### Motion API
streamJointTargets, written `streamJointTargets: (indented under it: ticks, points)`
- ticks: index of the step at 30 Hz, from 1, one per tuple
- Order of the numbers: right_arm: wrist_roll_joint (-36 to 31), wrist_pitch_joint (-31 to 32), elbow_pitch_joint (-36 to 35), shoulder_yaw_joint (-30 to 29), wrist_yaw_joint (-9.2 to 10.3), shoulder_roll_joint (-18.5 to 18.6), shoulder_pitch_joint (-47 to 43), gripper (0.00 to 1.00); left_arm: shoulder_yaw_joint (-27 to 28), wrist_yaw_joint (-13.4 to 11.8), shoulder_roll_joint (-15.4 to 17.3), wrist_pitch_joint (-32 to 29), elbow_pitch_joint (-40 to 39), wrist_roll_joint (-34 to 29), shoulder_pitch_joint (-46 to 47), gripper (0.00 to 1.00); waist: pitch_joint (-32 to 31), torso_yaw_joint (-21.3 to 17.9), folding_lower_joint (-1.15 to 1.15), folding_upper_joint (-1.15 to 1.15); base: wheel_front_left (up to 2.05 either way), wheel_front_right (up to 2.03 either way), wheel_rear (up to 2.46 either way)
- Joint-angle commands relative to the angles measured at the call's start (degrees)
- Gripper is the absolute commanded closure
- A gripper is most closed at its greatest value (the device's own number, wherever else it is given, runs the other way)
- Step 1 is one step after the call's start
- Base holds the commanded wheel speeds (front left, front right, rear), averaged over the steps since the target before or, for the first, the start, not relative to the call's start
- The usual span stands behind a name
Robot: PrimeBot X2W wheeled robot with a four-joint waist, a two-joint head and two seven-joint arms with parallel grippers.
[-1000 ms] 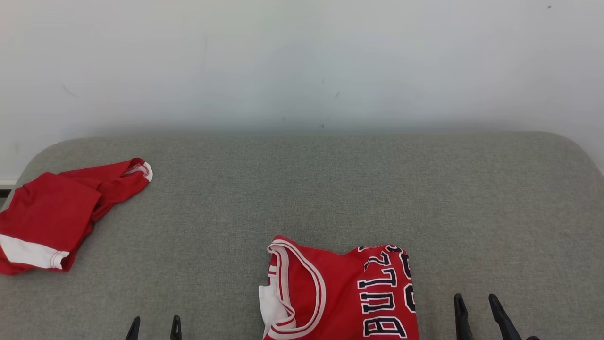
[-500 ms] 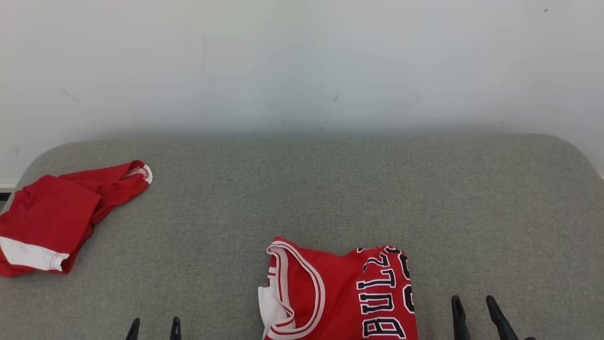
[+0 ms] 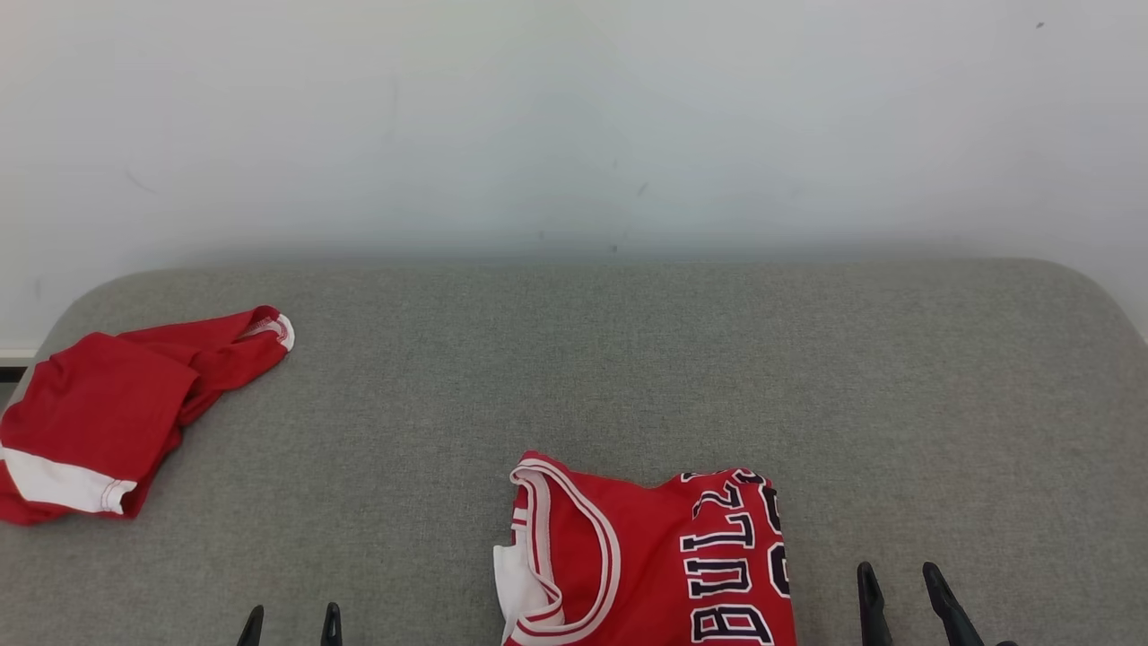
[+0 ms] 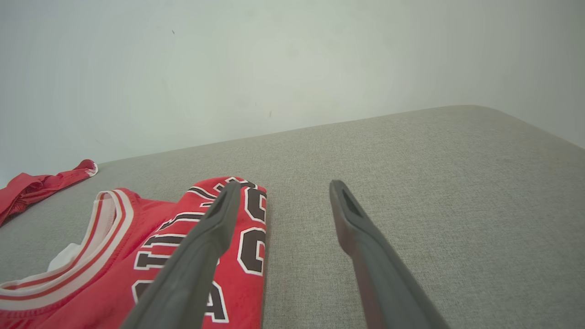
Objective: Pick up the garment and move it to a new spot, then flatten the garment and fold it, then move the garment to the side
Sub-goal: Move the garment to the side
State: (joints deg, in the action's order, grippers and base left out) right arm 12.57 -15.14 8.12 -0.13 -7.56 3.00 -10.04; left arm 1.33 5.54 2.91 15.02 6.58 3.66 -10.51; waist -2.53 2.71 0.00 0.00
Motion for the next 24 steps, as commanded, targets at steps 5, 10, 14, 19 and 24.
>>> streamJointTargets:
  ticks: [5,10,14,19,24]
  points:
    - [-0.25,-0.09,-0.1,0.16,0.11,-0.12,-0.3,0.0,0.29,0.04,-0.05,0.11,-0.02,0.28,-0.49,0.0,0.11,0.08,0.0,0.0,0.0,0.0,0.0]
    - [-0.58,-0.09,-0.22,0.16,0.11,-0.14,-0.54,0.0,0.42,0.0,-0.05,0.11,-0.06,0.55,-0.53,0.0,0.28,0.1,0.0,0.0,0.0,0.0,0.0]
    - [-0.62,-0.09,-0.06,0.57,0.11,-0.15,-0.06,0.0,0.6,0.12,-0.05,0.11,0.07,0.66,-0.31,0.0,0.45,0.16,0.0,0.0,0.0,0.0,0.0]
    - [-0.18,-0.09,1.26,2.19,0.11,0.47,3.64,0.0,0.44,0.26,-0.06,0.11,0.1,0.76,0.56,0.0,1.15,0.49,0.0,0.0,0.0,0.0,0.0]
    - [-0.65,-0.08,9.65,3.22,0.11,0.88,9.62,0.0,0.5,0.42,-0.06,0.11,0.61,1.07,1.46,0.0,1.81,1.53,0.0,0.0,0.0,0.0,0.0]
